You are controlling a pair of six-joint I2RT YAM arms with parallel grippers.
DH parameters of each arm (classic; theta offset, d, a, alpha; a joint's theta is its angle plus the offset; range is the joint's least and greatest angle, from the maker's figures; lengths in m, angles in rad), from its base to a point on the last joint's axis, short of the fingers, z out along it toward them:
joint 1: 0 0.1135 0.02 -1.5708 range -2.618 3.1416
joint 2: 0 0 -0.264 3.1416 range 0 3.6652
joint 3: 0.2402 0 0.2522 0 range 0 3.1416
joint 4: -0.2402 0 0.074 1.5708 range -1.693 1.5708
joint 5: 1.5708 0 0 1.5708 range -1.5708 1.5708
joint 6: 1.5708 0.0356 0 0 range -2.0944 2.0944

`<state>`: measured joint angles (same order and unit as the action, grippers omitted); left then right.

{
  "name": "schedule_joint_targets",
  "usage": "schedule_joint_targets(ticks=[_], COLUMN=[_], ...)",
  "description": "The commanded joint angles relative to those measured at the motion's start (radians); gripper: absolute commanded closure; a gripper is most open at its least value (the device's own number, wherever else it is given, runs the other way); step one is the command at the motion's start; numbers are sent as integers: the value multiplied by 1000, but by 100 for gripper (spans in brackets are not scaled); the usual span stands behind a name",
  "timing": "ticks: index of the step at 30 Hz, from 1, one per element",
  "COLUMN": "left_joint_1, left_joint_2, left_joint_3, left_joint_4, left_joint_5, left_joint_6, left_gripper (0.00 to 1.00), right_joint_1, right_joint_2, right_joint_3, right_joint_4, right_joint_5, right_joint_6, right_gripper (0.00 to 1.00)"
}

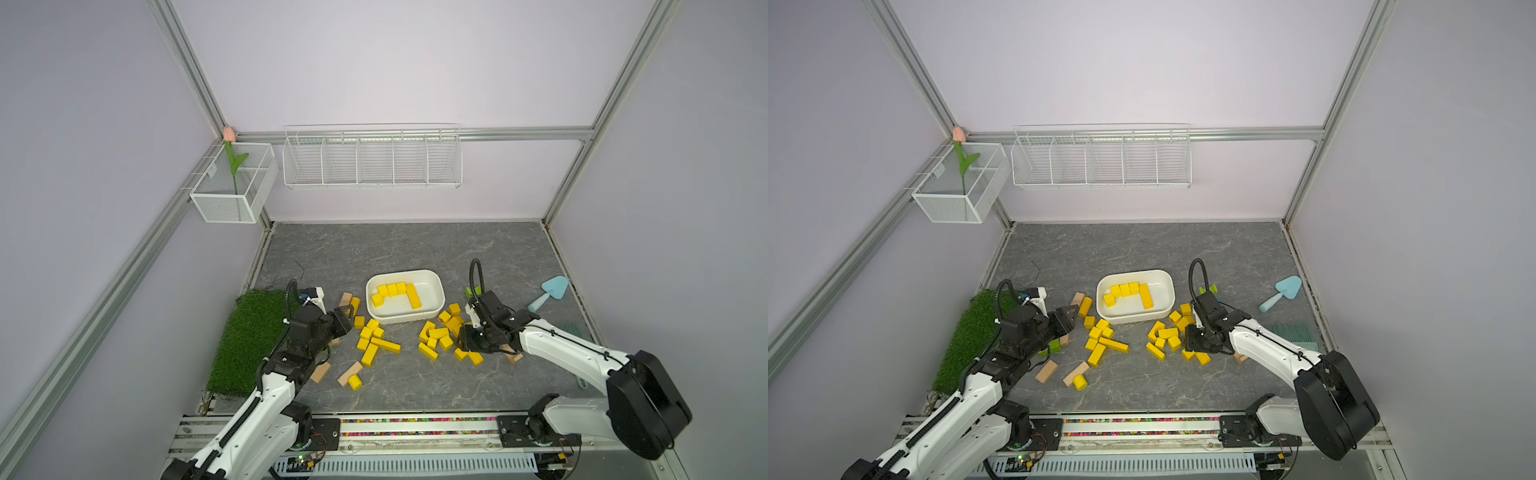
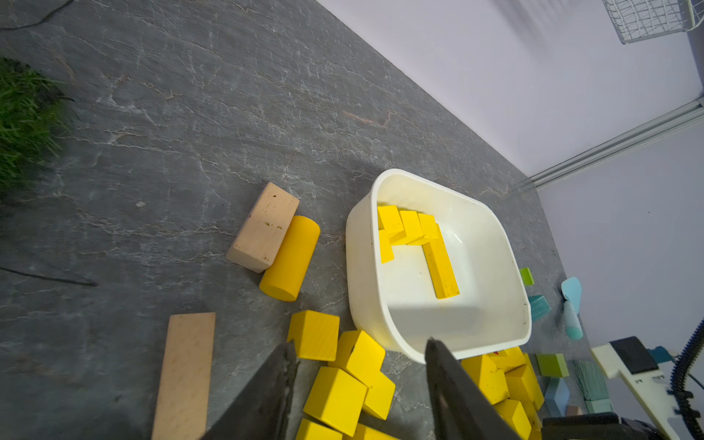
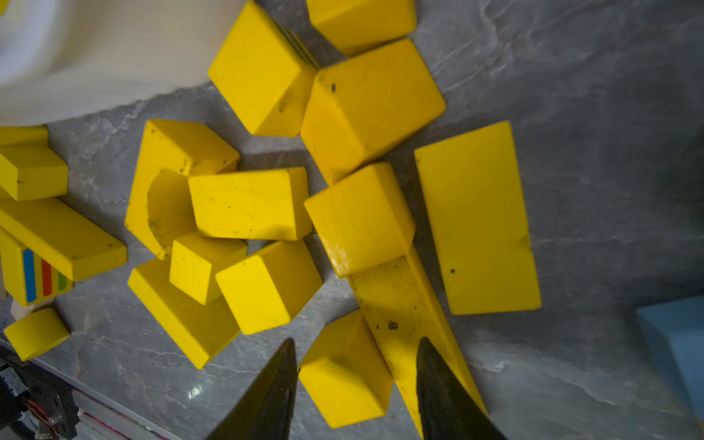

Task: Pick out the yellow building blocks
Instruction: Pick up the building block from the center of the board.

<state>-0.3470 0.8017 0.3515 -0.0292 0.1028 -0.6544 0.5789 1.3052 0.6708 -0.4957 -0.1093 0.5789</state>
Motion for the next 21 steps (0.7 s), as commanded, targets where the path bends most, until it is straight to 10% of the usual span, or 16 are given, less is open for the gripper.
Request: schedule_joint_targets(ticks=[1, 21], left_joint_1=[6, 6], left_joint_2=[-22, -20], left_joint_3=[29, 23], left_joint_4=[-12, -8], left_joint_5=[-6, -8], left_joint_6=[-11, -17], left_gripper=[43, 43], right_joint_1=[32, 119], right_joint_2=[-11, -19], right_joint_3=[-16, 39], right_joint_4=[12, -135], right_joint_5=[-12, 150], right_joint_6=[28, 100], right_gripper=[48, 49])
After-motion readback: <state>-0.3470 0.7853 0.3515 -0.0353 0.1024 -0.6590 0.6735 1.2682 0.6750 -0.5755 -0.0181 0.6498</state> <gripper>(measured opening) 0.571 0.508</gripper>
